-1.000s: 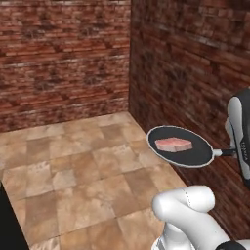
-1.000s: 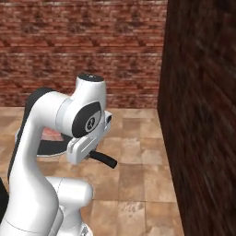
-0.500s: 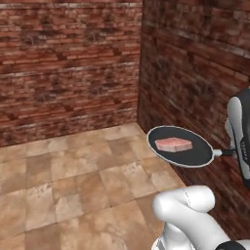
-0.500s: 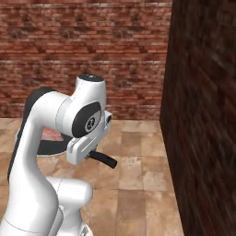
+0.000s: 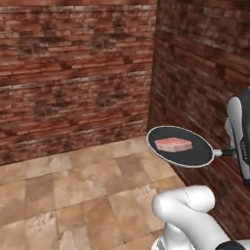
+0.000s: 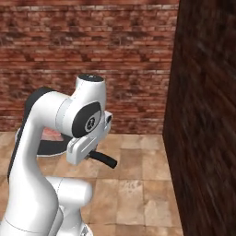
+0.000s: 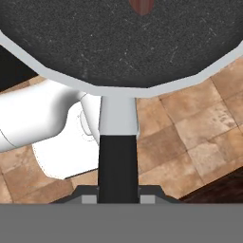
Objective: Pick up the pan with the steak in it and place it on the dining table. Then place the steak on the plate.
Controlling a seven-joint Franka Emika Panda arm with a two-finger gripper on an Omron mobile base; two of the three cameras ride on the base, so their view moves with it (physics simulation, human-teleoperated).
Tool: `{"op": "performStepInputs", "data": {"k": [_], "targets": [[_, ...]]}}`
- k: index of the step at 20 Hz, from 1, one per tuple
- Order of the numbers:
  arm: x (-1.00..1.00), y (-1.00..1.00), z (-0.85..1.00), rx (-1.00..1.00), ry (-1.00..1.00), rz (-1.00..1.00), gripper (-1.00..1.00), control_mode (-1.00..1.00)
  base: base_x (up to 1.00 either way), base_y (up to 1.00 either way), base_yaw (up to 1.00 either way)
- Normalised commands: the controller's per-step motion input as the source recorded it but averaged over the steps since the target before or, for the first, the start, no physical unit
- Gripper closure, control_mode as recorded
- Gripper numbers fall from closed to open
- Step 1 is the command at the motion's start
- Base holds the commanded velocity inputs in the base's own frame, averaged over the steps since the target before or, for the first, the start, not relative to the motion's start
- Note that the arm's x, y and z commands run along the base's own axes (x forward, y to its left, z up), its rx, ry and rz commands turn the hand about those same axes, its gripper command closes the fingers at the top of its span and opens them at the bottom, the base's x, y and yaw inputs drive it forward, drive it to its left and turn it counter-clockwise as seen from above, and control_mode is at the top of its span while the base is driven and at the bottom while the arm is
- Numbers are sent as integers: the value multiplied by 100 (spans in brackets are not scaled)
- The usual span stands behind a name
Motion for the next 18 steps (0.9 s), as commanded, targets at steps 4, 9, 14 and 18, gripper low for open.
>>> {"op": "performStepInputs", "data": {"k": [4,9,14,18], "targets": [[0,0,0,0,0,0,100,100,100,3,0],[0,0,0,0,0,0,100,100,42,-2,34],[0,0,0,0,0,0,100,100,-1,0,50],[0,0,0,0,0,0,100,100,-2,0,50]]}}
